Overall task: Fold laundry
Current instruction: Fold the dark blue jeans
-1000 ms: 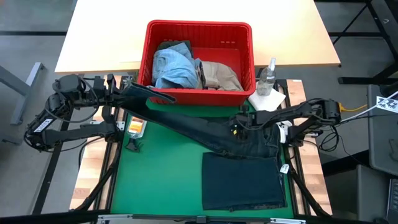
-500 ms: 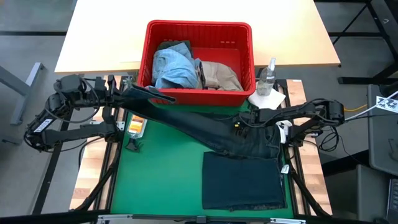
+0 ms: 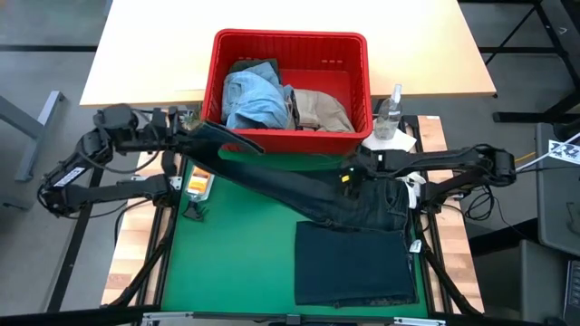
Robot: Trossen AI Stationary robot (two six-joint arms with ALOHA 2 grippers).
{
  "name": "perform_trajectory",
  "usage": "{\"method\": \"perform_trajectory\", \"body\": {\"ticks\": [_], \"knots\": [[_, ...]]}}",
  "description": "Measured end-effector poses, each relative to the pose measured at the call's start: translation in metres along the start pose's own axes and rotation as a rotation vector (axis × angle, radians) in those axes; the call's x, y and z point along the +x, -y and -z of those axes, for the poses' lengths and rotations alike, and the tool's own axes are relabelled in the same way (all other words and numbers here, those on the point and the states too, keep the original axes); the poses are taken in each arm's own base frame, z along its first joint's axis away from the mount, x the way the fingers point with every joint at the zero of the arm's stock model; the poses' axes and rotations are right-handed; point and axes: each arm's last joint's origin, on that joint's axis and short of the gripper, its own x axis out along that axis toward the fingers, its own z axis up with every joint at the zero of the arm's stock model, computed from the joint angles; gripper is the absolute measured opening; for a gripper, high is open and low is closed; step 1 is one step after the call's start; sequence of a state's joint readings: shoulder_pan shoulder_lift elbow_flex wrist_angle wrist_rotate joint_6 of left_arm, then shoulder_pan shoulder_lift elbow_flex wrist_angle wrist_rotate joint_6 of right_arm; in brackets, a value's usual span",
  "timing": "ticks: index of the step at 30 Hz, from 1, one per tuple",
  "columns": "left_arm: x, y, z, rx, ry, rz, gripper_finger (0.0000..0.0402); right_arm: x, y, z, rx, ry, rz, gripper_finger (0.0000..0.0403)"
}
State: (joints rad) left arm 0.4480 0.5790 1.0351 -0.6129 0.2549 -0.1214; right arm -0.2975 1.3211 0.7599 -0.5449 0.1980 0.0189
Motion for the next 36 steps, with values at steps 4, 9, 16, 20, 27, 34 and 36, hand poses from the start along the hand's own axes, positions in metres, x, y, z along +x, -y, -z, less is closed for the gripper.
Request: {"method": "perform_trajectory", "body": {"ticks": [4,9,16,20,27,34,36], "knots": [[0.019,-0.004,-0.003,-0.01,-0.02,0.027,0.0,-0.027,-0.009,-0.012,-0.03,0.137,-0.044,0.0136],[0.042,-0.004,-0.007,-0.004,-0.023,0.085,0.0,-0.056,-0.023,-0.034,-0.077,0.386,-0.05,0.0136],[0.075,0.001,-0.007,0.007,-0.038,0.155,0.0,-0.085,-0.04,-0.071,-0.228,0.866,-0.011,0.0136],[0.091,0.005,-0.005,0.011,-0.055,0.153,0.0,-0.103,-0.041,-0.081,-0.202,1.069,0.004,0.0136],[0.11,0.011,0.0,0.016,-0.084,0.174,0.0,-0.11,-0.039,-0.085,-0.168,1.148,0.013,0.0136],[0.135,0.017,0.008,0.025,-0.107,0.145,0.0,-0.103,-0.043,-0.088,-0.167,1.143,-0.033,0.0136],[0.142,0.02,0.011,0.027,-0.122,0.154,0.0,-0.1,-0.044,-0.088,-0.171,1.132,-0.035,0.0136]]}}
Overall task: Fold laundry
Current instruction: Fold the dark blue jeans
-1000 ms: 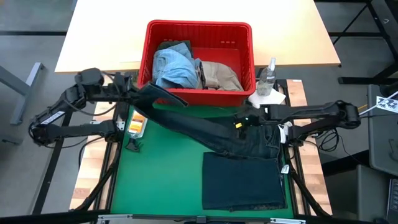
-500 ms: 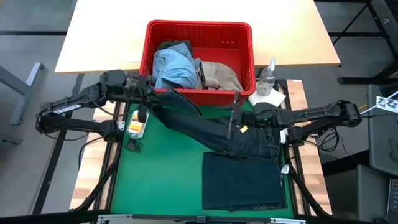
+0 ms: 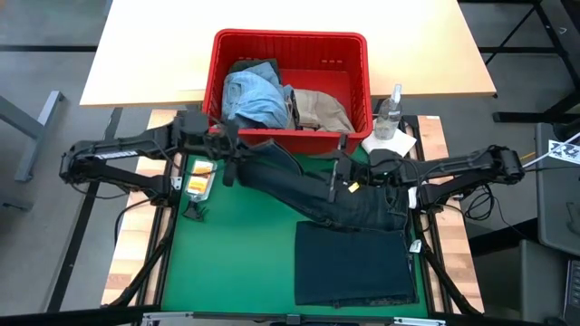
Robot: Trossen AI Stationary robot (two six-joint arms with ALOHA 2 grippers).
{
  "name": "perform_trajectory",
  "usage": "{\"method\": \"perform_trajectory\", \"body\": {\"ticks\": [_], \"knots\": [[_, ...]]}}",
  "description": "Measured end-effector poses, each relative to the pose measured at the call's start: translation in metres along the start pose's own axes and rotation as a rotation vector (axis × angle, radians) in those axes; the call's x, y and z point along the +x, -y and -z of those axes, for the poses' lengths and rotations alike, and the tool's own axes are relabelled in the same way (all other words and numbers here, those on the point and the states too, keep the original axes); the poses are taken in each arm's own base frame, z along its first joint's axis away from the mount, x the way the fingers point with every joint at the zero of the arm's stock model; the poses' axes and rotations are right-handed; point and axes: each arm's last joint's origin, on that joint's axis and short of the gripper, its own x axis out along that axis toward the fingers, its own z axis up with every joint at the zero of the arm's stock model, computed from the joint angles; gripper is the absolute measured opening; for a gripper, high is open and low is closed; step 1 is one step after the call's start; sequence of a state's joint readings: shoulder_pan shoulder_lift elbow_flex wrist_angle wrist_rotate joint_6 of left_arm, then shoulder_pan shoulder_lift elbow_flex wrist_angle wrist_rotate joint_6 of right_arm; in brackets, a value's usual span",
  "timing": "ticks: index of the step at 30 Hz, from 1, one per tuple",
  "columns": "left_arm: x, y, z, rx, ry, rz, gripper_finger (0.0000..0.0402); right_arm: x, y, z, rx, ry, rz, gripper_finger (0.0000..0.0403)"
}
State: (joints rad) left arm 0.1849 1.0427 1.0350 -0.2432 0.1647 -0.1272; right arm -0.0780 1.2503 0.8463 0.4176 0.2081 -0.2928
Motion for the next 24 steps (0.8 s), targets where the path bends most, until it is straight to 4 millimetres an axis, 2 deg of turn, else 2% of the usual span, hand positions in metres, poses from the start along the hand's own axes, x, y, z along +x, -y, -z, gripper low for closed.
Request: {"method": "perform_trajectory", "body": {"ticks": [12,24], "knots": [[0.041,0.011,0.015,0.019,-0.065,0.065,0.0,0.012,-0.005,0.009,0.0,-0.001,0.001,0.0136],[0.055,0.026,0.024,0.033,-0.102,0.12,0.0,0.012,-0.008,0.009,-0.001,0.018,-0.09,0.0136]]}}
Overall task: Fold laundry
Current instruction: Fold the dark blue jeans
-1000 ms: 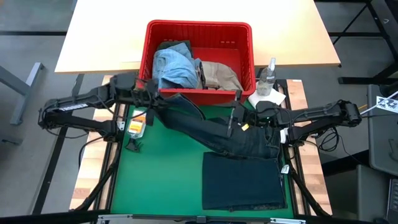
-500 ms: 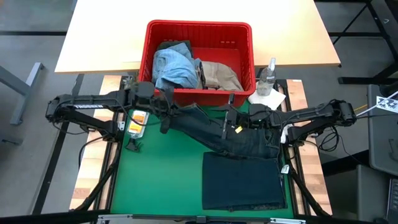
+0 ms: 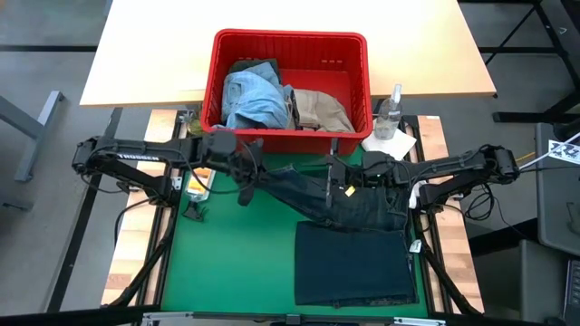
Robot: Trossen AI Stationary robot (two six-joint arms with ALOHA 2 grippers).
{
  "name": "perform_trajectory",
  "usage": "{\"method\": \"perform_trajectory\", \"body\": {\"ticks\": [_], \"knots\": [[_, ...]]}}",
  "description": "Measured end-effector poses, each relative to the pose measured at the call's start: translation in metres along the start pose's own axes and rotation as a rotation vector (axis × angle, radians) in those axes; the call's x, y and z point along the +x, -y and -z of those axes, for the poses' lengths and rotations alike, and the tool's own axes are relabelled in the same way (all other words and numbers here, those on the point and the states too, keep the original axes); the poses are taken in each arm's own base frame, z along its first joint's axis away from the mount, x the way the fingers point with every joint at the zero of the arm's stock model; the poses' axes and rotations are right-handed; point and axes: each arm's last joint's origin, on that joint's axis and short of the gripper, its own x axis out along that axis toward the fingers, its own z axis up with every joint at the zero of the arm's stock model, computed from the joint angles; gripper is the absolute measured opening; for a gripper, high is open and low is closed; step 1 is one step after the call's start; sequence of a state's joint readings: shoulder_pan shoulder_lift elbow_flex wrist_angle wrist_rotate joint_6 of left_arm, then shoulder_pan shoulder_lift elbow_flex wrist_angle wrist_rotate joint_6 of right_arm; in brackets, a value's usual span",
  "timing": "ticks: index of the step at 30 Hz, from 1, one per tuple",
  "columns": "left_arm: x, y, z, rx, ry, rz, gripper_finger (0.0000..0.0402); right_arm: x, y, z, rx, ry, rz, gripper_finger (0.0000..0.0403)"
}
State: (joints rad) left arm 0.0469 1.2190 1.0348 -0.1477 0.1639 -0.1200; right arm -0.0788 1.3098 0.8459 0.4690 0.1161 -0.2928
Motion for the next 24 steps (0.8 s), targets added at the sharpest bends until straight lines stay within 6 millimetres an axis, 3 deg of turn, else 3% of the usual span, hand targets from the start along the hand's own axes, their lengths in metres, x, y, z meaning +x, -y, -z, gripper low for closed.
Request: {"method": "perform_trajectory", "body": {"ticks": [12,24], "knots": [[0.008,0.016,-0.002,0.082,0.045,0.064,0.0,0.016,-0.013,0.022,-0.005,-0.05,-0.139,0.0136],[0.009,0.032,0.014,0.086,-0.093,0.112,0.0,0.014,-0.011,0.017,0.087,-0.022,-0.145,0.0136]]}}
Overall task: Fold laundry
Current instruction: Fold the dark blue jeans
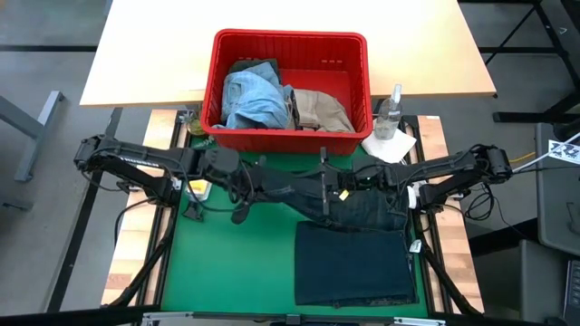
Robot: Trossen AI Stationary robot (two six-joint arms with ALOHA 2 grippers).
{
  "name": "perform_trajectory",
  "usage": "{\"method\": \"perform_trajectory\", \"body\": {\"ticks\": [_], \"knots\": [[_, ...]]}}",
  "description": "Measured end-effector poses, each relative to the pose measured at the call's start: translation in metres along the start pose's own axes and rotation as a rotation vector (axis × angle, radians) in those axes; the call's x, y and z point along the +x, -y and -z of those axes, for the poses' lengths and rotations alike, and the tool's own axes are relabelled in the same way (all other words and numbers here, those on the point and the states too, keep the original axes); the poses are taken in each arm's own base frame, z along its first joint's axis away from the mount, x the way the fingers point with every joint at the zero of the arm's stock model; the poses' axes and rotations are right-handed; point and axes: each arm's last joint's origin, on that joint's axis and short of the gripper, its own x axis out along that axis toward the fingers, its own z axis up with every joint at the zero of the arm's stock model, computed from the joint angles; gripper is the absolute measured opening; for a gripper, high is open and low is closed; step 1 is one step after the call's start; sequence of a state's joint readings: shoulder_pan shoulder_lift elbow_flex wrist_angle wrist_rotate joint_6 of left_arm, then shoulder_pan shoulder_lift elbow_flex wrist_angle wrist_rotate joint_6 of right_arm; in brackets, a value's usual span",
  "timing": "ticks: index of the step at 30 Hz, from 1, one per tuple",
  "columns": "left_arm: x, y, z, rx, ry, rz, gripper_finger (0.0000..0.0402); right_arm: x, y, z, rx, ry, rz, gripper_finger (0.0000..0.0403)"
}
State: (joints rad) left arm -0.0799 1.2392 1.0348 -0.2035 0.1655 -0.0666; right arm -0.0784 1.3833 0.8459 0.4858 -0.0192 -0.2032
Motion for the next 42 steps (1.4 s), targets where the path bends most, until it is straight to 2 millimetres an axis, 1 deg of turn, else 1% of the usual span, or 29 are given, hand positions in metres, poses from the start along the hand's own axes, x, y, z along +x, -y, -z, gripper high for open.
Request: {"method": "perform_trajectory", "body": {"ticks": [7,11,25,37,42], "knots": [[0.0006,0.0026,0.0009,0.009,-0.006,-0.034,0.0,-0.0006,-0.0031,-0.0074,0.017,0.098,-0.145,0.0136],[0.0006,0.0026,0.0009,0.033,-0.006,-0.035,0.0,-0.0007,-0.0035,-0.008,0.016,0.104,-0.157,0.0136],[0.0005,0.0024,0.0009,0.031,-0.006,-0.037,0.0,-0.0007,-0.004,-0.0074,0.016,0.099,-0.168,0.0136],[0.0005,0.0025,0.0009,0.031,-0.006,-0.036,0.0,-0.0006,-0.0038,-0.0064,0.036,0.086,-0.162,0.0136],[0.0005,0.0024,0.0009,0.03,-0.006,-0.037,0.0,-0.0001,-0.0002,-0.0045,0.041,0.05,-0.031,0.0136]]}}
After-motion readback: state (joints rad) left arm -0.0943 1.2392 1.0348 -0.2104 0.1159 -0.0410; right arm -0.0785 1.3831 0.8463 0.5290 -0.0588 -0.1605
